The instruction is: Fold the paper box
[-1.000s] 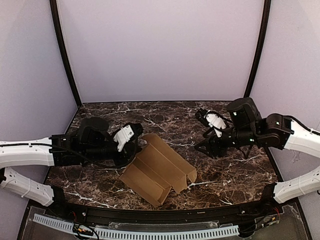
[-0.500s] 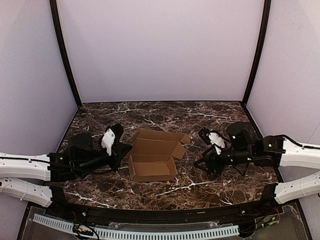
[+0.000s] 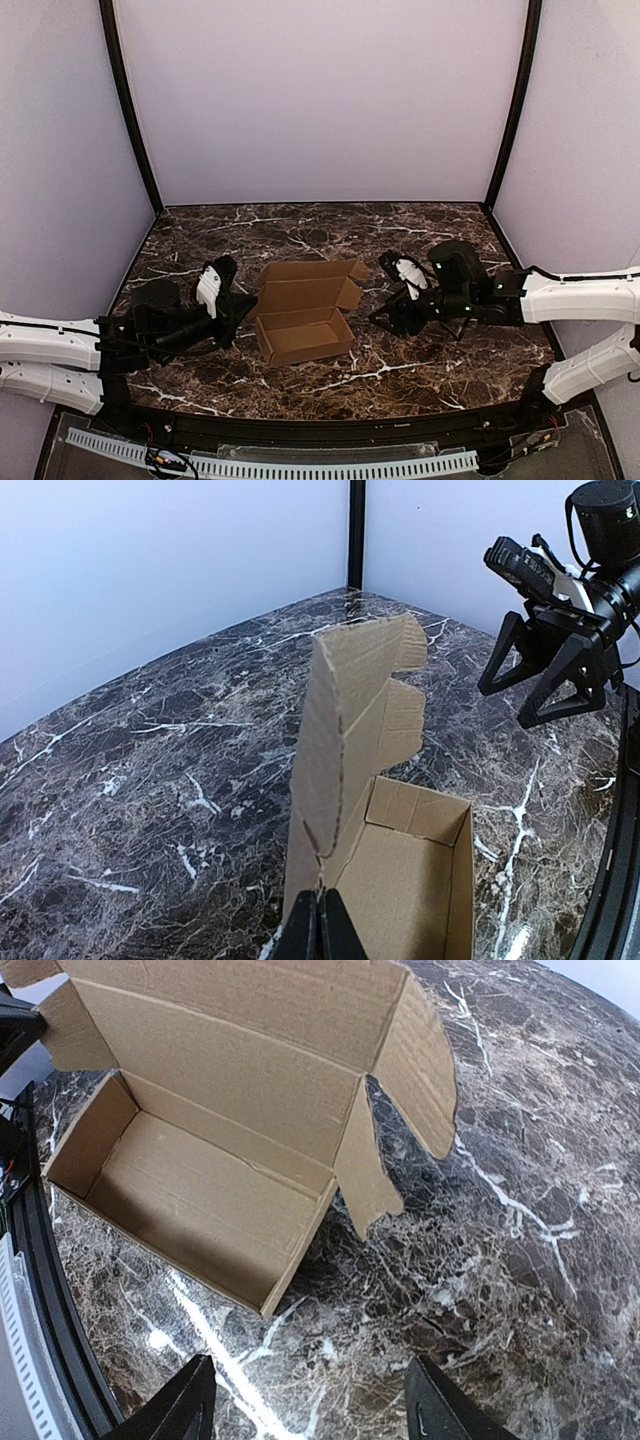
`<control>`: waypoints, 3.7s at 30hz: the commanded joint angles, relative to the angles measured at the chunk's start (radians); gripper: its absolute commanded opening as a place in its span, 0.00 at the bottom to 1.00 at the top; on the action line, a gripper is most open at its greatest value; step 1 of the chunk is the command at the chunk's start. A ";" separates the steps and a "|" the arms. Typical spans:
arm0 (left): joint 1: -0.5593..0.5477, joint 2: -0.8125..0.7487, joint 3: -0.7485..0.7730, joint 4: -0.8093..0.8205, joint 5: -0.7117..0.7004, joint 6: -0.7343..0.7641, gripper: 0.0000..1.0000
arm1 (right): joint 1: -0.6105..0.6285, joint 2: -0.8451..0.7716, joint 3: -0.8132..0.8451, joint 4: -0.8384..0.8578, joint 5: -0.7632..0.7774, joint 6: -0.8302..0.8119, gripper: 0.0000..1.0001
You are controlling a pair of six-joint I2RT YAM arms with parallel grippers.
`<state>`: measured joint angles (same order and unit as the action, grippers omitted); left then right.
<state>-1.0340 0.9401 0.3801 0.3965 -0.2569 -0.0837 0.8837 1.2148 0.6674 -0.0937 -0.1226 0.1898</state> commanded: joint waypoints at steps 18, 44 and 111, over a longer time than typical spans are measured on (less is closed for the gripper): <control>0.031 0.011 -0.031 0.051 0.016 -0.012 0.00 | -0.146 0.253 0.049 0.349 -0.265 -0.112 0.58; 0.038 -0.004 -0.038 0.045 0.050 -0.043 0.00 | -0.150 0.365 0.093 0.432 -0.314 -0.106 0.11; 0.114 0.176 0.294 -0.518 0.294 -0.052 0.01 | 0.019 0.141 0.054 0.068 -0.007 -0.266 0.00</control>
<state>-0.9245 1.1030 0.6418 -0.1207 0.0334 -0.1390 0.8730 1.3357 0.6956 -0.0124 -0.1848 -0.0738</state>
